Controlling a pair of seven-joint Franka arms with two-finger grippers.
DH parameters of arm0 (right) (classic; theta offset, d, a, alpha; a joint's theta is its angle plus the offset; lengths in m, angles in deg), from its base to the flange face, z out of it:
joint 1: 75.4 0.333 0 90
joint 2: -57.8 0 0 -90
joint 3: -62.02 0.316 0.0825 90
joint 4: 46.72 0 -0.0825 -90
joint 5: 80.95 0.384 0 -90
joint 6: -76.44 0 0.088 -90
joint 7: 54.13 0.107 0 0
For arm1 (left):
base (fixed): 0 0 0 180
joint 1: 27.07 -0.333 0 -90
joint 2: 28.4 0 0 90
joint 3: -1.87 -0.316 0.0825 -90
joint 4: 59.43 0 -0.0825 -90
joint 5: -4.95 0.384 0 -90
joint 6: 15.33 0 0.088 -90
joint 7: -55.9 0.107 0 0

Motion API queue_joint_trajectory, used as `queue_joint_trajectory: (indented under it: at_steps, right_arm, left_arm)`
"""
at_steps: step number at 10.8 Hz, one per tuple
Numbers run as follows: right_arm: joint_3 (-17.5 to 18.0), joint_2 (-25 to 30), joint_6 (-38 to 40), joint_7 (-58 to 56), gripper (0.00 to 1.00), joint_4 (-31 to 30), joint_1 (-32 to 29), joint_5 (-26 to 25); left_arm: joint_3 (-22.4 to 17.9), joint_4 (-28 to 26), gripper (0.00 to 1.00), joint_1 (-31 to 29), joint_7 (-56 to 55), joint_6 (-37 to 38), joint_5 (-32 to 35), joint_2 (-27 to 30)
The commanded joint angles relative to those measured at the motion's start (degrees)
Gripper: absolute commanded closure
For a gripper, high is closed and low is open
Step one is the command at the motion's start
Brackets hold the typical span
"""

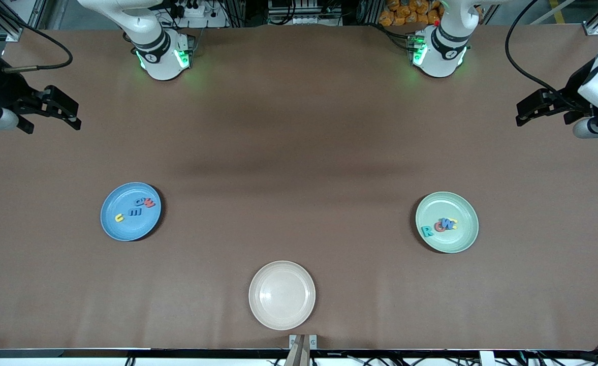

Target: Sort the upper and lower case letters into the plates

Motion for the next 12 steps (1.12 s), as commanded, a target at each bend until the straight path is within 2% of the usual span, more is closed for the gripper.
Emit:
queue_joint_trajectory:
  at_steps: [1,12]
  right_arm:
    - [0.5,-0.6,0.9,-0.9,0.0,1.5,-0.9,-0.8]
    - [0.5,-0.3,1.9,-1.0,0.0,1.1,-0.9,-0.8]
  left_arm:
    - [-0.1,2.3,0.0,-0.7,1.8,-0.2,-1.1,-1.6]
    - [0.5,2.3,0.0,-0.3,1.1,-0.3,-1.4,-0.9]
